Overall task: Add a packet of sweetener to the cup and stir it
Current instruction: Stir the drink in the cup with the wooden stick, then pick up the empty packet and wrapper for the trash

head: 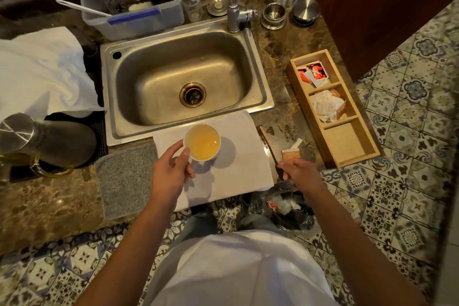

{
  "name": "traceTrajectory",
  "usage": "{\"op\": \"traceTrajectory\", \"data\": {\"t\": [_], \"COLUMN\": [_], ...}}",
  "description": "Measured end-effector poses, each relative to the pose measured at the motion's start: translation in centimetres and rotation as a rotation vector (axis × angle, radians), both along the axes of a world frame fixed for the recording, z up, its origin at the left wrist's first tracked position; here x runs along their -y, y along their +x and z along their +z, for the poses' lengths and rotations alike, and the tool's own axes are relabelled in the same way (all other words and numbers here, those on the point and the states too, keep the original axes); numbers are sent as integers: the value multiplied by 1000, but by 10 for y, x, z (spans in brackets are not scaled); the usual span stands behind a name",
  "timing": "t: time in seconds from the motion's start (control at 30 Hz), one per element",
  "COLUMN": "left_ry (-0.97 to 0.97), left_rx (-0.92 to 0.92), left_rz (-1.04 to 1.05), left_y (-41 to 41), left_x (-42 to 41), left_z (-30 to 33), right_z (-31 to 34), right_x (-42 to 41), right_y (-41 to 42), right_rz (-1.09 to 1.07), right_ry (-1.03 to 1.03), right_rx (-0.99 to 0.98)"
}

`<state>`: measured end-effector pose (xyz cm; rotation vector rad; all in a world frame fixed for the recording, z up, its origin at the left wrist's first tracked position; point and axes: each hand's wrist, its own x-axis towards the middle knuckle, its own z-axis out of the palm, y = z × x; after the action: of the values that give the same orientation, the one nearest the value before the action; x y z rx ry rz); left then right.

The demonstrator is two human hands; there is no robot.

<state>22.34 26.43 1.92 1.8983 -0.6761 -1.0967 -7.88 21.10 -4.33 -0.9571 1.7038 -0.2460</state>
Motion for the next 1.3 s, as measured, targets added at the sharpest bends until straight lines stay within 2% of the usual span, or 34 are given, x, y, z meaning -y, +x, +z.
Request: {"op": "traceTrajectory", "data": {"t": [0.43, 0.77, 0.9, 1.03, 1.2, 1.3], "left_ry": [10, -6, -12, -15, -8, 5], "left_rx": [-10, -40, -46, -47, -46, -39], "left_rz": [1, 11, 12, 11, 11, 10], "left_y": [2, 2, 2, 3, 3, 3], "left_x": [1, 0, 0, 0, 0, 0], "left_z": [0, 0, 1, 0, -2, -1], "right_z": [-7, -3, -3, 1, 4, 2], "right_x": [-1, 4, 2, 1, 9, 18], "right_y": [9, 14, 10, -2, -23, -24], "right_rz": [208, 287, 330, 267, 179, 200], "right_ry": [-65, 11, 0, -61, -249, -246], "right_rx": [-300, -421, -387, -347, -514, -542]}}
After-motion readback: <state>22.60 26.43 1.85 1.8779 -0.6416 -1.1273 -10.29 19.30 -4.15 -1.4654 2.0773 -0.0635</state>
